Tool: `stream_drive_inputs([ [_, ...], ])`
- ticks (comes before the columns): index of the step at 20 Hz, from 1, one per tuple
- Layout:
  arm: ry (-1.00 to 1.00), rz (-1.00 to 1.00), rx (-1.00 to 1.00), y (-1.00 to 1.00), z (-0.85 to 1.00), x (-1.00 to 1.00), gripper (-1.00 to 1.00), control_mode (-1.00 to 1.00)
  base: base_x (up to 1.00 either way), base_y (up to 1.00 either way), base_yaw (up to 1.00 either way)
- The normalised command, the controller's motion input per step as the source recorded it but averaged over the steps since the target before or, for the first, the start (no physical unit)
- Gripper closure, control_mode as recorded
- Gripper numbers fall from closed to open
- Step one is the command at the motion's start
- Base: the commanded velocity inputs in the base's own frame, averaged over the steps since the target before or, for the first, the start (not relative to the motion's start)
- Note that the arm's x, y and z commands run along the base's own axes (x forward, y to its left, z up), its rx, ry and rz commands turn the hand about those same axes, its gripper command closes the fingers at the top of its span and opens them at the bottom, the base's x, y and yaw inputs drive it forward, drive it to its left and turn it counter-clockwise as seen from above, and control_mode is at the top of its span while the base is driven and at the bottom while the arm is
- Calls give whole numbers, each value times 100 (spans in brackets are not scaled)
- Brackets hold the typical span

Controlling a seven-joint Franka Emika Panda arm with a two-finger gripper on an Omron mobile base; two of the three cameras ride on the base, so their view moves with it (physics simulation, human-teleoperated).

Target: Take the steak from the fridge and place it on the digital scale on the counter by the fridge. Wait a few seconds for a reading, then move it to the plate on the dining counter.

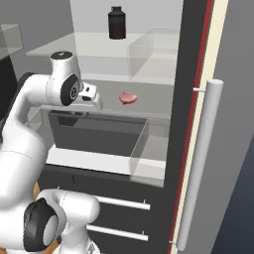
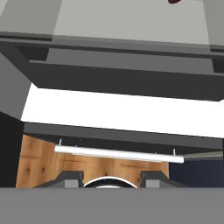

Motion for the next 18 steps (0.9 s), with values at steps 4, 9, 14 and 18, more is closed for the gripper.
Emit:
stream_drive_inputs([
  [4,-1,0,0,0,0,-4,-100,-100,0,0,0],
  [9,-17,-2,0,-40,0,-8,-100,-100,0,0,0],
  [14,-23,-5,-2,-48,0,0,-100,-100,0,0,0],
  [18,-19,-4,-1,-27,0,8,-100,-100,0,0,0],
])
